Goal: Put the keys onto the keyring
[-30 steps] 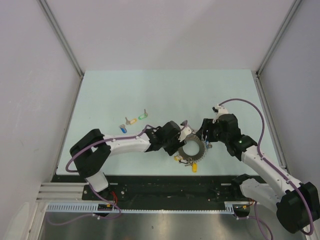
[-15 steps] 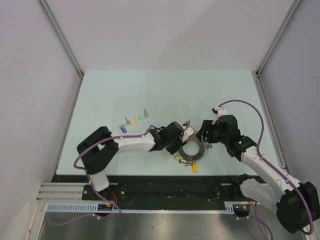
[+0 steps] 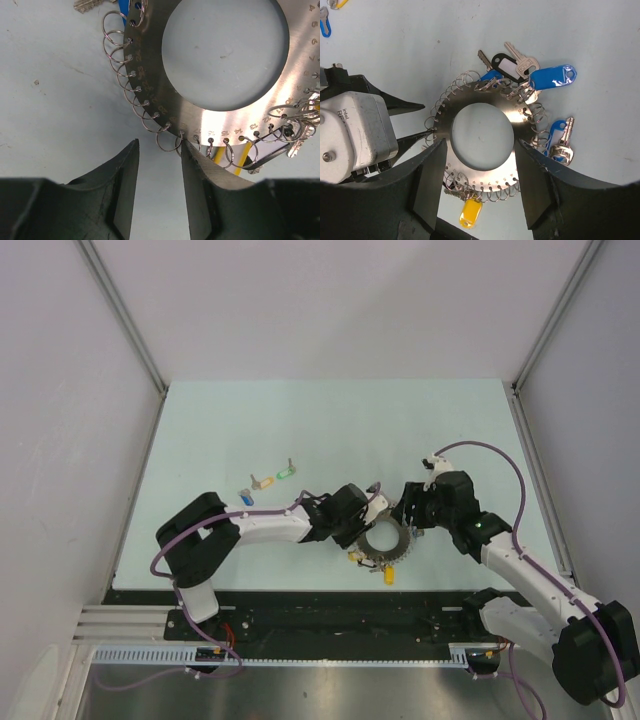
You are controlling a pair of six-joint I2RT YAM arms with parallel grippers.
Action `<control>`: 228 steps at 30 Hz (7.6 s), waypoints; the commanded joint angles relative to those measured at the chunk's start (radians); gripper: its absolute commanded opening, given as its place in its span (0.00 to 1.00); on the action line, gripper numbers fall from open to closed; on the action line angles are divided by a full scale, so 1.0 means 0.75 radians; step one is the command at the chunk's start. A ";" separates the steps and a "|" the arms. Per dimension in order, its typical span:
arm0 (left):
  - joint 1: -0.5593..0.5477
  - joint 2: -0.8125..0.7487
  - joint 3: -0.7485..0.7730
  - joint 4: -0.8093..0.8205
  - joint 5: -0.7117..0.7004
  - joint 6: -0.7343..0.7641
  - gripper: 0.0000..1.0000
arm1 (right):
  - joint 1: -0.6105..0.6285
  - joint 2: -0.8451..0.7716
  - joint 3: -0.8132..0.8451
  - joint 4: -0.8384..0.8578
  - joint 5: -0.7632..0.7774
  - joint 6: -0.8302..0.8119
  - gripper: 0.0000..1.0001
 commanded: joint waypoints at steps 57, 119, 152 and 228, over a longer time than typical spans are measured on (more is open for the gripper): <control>0.117 -0.281 -0.381 0.719 0.486 -0.010 0.00 | 0.054 0.037 -0.077 0.237 -0.352 -0.112 0.61; 0.358 -0.647 -0.158 0.370 1.227 0.178 0.00 | 0.087 0.017 -0.012 0.740 -1.064 -0.463 0.06; 0.105 -0.972 -0.559 0.787 0.061 -0.104 0.51 | 0.378 -0.108 0.035 0.646 -0.424 -0.572 0.00; 0.023 -0.823 -0.649 1.057 -0.193 -0.211 0.00 | 0.494 -0.071 -0.032 0.783 -0.291 -0.380 0.31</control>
